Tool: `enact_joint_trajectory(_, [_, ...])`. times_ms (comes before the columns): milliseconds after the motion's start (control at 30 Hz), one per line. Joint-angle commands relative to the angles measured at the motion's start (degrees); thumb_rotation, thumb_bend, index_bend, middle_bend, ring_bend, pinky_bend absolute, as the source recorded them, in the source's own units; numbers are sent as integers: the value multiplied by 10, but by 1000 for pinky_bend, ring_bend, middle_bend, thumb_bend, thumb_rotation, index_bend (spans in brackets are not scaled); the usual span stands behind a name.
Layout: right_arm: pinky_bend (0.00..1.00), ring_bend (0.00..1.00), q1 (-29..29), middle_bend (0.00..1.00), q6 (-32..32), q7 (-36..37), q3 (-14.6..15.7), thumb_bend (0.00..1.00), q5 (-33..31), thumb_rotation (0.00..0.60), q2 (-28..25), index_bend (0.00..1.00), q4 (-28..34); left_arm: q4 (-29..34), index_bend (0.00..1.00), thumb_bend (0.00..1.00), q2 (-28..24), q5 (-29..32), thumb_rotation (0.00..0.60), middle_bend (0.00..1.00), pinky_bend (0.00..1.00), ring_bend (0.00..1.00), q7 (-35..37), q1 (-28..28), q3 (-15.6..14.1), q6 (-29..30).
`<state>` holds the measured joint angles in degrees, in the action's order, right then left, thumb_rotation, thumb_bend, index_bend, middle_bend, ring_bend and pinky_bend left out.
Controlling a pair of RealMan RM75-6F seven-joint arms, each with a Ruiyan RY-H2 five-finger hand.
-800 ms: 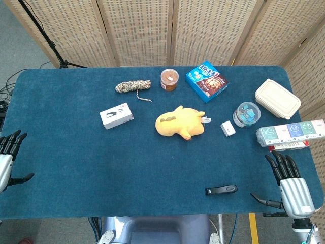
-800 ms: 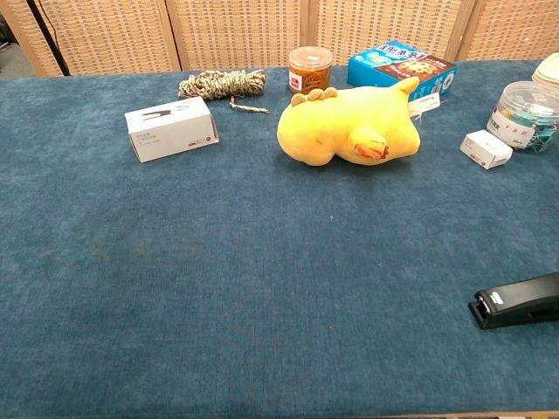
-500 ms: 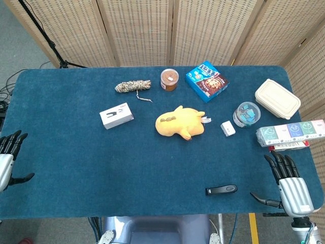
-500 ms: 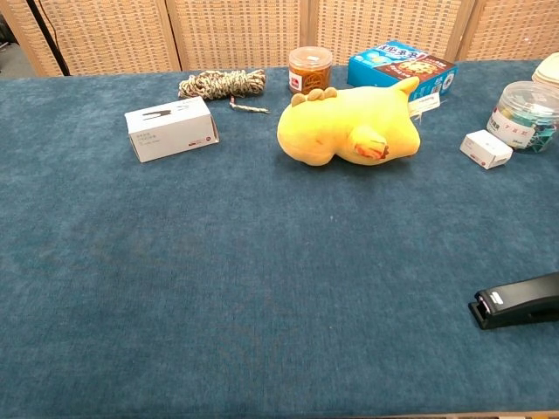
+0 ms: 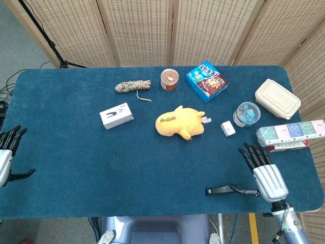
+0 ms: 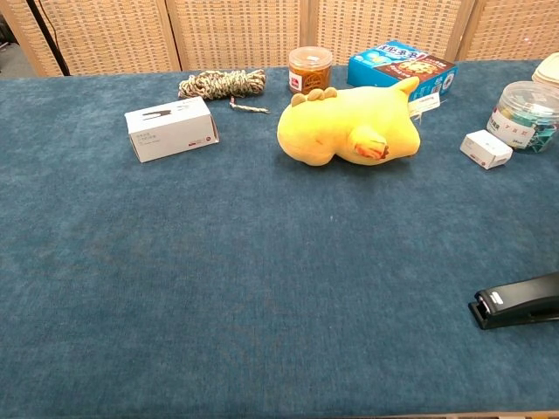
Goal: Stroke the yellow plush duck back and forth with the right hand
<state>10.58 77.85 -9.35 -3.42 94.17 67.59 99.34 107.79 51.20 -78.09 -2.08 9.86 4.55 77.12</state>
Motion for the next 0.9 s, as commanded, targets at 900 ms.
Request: enact_joint_trajectory(900, [0,0,418,0,-249,-191,-232,0,-276,85,400,0,-251,-20,0,0,-25,23,600,0,0,0,75,17,13,-36])
